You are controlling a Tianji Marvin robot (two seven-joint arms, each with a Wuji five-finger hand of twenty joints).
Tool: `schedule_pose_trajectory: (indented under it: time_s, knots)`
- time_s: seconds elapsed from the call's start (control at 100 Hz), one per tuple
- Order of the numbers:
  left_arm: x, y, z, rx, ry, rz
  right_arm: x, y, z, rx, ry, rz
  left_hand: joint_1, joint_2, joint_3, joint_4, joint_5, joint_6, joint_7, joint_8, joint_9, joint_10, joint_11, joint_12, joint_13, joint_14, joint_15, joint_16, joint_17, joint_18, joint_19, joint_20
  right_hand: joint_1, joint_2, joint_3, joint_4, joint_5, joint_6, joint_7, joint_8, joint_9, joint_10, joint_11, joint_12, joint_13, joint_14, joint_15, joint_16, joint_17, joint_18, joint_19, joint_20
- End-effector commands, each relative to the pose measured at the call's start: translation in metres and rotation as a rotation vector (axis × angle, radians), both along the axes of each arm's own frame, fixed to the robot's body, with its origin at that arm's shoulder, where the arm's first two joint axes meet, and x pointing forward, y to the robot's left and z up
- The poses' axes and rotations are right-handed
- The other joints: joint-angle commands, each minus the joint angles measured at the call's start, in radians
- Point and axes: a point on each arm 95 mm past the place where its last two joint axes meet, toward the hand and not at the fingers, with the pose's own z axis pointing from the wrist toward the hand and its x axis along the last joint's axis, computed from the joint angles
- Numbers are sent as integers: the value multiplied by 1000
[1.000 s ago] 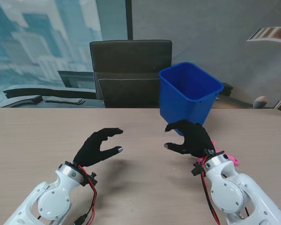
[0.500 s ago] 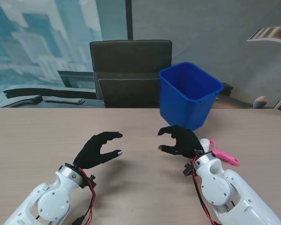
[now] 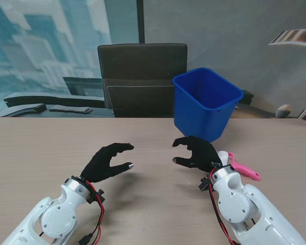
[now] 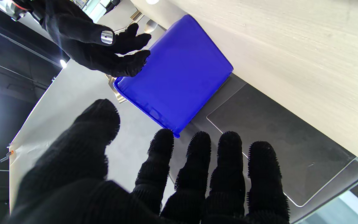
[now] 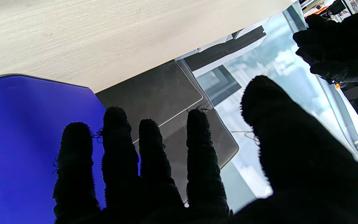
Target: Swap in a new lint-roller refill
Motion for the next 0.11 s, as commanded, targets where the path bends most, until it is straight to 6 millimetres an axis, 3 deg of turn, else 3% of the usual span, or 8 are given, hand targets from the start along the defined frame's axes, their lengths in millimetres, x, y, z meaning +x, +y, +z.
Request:
schedule_pose_trajectory:
  time_s: [0.0,0.1]
  knots:
    - [1,-2,0,2,13,-4,-1,3,-1,-4,7,10,-13,-25,27,-25,-11,-11,-19,-8,-10,-26,-9,-30,-22,-23,-14,-4,-4,-17,-20,-3,0,-16,27,27,3,0,9,-6,-10,5,9,7,-7,-64,10,-4,-12,-92,-7,-8]
    - [1,-2,-1,9,14,-10,1,2,-3,-48,-7,22,-13,-24,27,-25,-10,-12,-19,-8,-7,-25,-9,-30,-21,-23,-13,-4,-4,-17,-20,-3,-9,-12,22,26,6,-4,10,-6,-5,2,10,7,-5,-66,11,-4,-8,-90,-5,-8]
